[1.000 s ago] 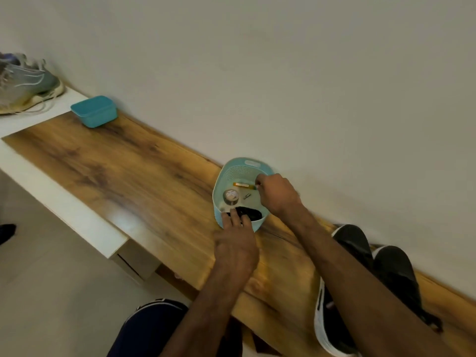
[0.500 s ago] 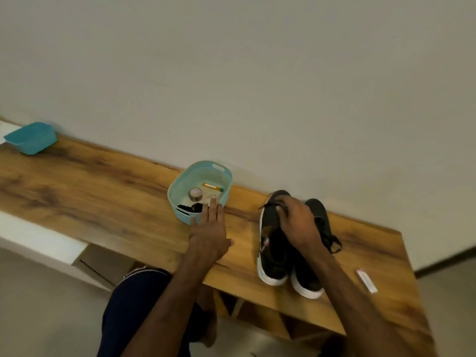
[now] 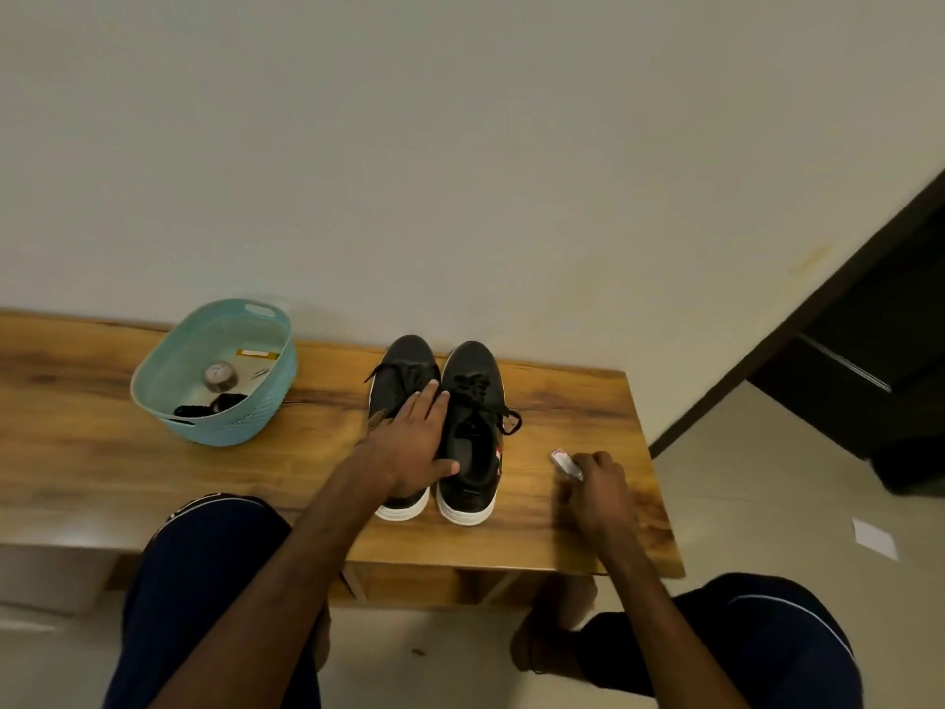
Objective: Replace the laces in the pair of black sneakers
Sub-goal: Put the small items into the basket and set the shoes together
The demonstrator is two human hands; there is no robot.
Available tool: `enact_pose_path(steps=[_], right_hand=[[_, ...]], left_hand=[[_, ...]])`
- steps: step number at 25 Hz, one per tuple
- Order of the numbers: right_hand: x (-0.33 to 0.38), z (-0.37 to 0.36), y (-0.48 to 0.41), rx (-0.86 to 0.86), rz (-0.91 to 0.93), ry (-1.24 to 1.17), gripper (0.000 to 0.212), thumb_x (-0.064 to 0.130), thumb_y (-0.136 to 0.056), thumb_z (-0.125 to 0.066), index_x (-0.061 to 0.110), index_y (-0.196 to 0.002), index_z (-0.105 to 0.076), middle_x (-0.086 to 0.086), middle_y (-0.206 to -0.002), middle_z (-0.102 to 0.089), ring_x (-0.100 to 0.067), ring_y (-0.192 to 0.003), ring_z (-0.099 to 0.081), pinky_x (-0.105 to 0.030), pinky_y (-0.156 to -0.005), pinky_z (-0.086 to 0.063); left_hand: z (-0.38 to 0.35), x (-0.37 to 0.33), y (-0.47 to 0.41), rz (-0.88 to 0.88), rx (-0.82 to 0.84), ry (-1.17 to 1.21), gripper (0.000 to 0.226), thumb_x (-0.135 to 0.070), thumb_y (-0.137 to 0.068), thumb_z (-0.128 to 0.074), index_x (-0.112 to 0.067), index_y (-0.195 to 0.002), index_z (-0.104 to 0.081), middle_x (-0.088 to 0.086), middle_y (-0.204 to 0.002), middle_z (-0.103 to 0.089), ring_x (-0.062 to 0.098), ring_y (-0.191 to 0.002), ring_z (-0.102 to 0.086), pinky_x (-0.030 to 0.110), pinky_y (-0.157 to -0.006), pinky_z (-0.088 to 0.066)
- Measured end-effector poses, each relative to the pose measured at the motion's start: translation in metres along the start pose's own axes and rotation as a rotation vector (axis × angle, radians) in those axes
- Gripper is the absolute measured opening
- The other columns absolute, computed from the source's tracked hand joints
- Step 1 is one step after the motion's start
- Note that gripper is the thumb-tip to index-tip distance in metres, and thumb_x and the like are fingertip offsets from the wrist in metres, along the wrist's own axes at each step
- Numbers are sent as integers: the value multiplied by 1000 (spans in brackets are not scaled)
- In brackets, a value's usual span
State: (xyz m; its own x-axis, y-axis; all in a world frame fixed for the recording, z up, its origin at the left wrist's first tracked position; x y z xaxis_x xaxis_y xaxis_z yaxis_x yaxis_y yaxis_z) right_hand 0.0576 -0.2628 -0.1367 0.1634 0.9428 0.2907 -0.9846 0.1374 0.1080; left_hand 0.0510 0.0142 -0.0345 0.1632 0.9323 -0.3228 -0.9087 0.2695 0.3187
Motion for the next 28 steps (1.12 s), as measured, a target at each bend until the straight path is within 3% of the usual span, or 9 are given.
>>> enact_pose_path(steps=[8,13,17,19,21,24,28], right_hand=[[16,18,-11,-151,60,-282,36,10,-92,-65,11,-128,-62,-7,-126,-59,-23,-109,-59,-34,-90,-52],[124,60,-28,-210,427,-391,26,6,-94,-63,12,-119,-68,-4,-111,-62,-19,-96,-60,-25,-81,-44],[264,65,-51,-106,741,-346,25,5,-91,-63,11,-115,-70,-4,-112,-62,-17,-100,-58,-20,-83,-40],[335,51,-60,-19,878,-229,27,9,-93,-64,13,-119,-68,-5,-116,-62,-20,-104,-57,-28,-81,-44],[393,28,-71,49,995,22,28,14,-94,-63,16,-122,-66,-4,-116,-61,-21,-106,-55,-33,-78,-47],[454,-13,-82,169,1095,439,26,13,-91,-63,19,-116,-68,-6,-113,-62,-25,-105,-57,-35,-70,-46],[482,-54,-86,291,1118,716,22,19,-93,-63,14,-113,-69,-9,-117,-65,-29,-106,-63,-32,-71,-43]], left_hand=[[20,0,-16,22,-97,19,85,-45,-96,-54,-16,-158,-3,2,-166,6,23,-152,-8,47,-118,-30],[51,57,16,143,-334,63,57,-39,-97,-55,-22,-148,-36,-1,-164,-17,22,-146,-27,44,-110,-39],[73,144,66,434,-595,219,42,-12,-91,-63,-27,-130,-57,-6,-148,-43,22,-128,-47,45,-95,-48],[74,175,85,629,-563,264,44,-17,-90,-67,-32,-130,-55,-2,-153,-35,25,-135,-37,47,-98,-46],[69,192,92,755,-406,266,51,-26,-90,-68,-34,-136,-47,8,-159,-21,31,-141,-26,50,-103,-40],[61,209,94,798,-209,280,55,-35,-88,-68,-29,-138,-44,16,-155,-22,33,-137,-31,49,-104,-41],[56,220,91,791,-88,289,47,-28,-93,-62,-24,-137,-46,12,-155,-23,30,-134,-34,53,-103,-42]])
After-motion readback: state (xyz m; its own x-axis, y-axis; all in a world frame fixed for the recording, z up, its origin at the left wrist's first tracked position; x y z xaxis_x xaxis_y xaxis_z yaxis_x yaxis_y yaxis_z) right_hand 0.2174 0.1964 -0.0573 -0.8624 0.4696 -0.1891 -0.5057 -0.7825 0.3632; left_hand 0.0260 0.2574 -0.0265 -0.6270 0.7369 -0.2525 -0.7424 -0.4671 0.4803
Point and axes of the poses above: each hand's wrist, its own y-axis away from the middle knuckle, its own z-axis out of the back of the hand, x = y × z, the point moved 2 cm from there along -y, towards the middle knuckle
